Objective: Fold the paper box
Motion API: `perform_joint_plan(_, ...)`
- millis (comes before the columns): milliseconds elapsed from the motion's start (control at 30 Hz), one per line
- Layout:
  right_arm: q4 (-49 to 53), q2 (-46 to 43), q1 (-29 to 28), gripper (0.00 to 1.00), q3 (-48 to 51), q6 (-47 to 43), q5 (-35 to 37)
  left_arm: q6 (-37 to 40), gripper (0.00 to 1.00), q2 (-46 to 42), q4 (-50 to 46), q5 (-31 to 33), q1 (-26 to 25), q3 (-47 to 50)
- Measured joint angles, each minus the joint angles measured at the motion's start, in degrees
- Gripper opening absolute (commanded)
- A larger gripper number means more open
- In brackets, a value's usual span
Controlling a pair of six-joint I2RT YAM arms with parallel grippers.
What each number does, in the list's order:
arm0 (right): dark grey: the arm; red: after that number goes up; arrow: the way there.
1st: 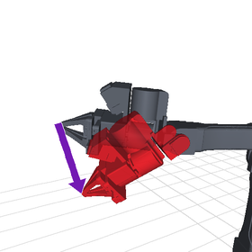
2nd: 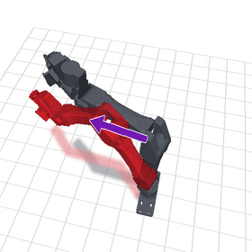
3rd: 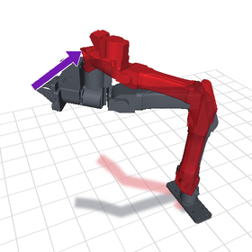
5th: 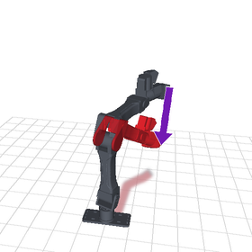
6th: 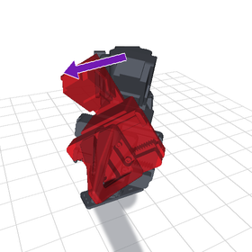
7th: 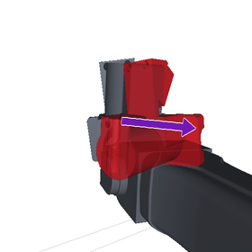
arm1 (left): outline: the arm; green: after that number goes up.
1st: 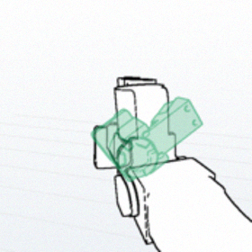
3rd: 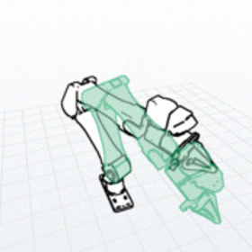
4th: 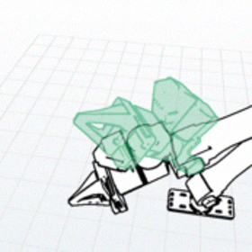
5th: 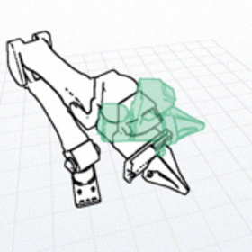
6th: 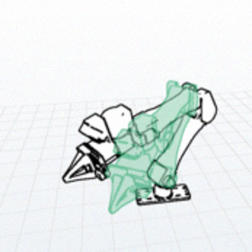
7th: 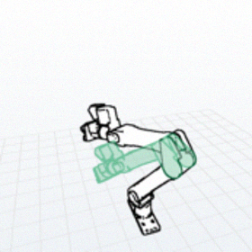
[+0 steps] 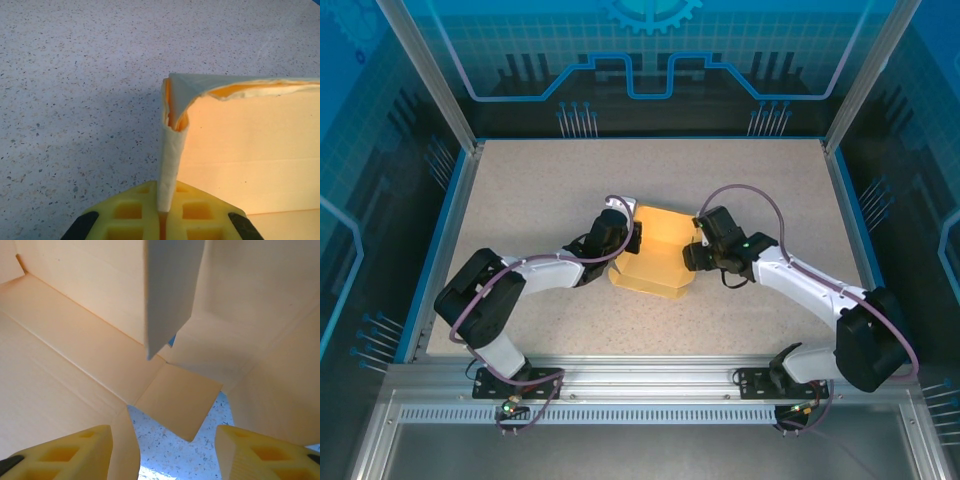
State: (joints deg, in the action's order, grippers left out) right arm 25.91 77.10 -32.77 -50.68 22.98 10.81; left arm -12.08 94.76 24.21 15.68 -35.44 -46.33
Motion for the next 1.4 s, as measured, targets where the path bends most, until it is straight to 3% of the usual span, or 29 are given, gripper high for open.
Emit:
perform_joint_plan(733, -8.7, -0.02, 1.7, 0.57, 3.43, 2.56, -8.57, -0.02, 0.0, 0.0, 0.02, -0.04, 0.0, 0.0)
perform_joint_plan(1400, -11.67, 4.46, -1.22, 0.56, -0.22, 2.49, -9.84, -0.02, 0.0, 0.0, 0.02, -0.07, 0.0, 0.0)
